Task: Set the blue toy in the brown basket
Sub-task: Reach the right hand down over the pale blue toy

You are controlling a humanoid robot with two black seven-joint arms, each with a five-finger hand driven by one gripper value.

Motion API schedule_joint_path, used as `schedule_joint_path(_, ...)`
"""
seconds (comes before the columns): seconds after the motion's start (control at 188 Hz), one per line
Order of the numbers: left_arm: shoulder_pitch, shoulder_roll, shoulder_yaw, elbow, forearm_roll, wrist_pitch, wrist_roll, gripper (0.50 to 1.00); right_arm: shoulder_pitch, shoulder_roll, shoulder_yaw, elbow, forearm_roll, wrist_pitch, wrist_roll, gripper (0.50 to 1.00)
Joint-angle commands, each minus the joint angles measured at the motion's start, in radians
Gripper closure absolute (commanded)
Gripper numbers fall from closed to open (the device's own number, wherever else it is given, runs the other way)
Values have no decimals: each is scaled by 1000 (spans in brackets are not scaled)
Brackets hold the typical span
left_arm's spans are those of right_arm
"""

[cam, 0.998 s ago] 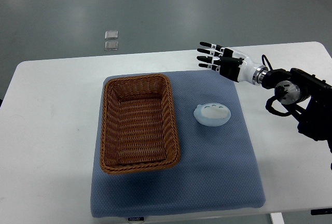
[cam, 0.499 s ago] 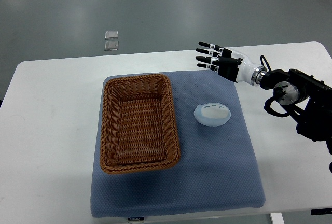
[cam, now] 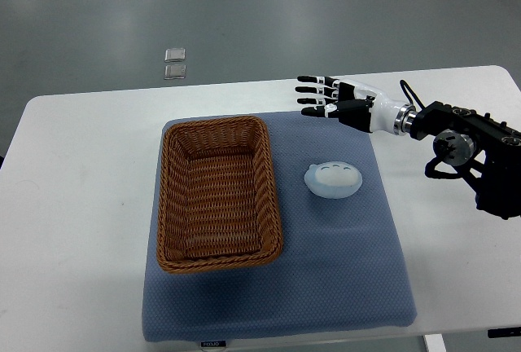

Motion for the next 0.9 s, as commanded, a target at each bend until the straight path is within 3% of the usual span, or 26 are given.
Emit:
schedule_joint_path(0.0,0,0,1,3,0,0,0,500,21,-19,-1,2,-165,35,51,587)
schedule_joint_path(0.244,0,0,1,3,0,0,0,500,64,-42,-2,14,-571,35,169,587)
schedule_joint_path(0.372,0,0,1,3,0,0,0,500,73,-76,-8,71,-692,35,240,587)
schedule_joint_path(0.611,0,0,1,3,0,0,0,500,108,-187,-142,202,-726,35,274,585)
schedule_joint_path(0.892,0,0,1,3,0,0,0,500,97,-240,-174,311,-746,35,286,585)
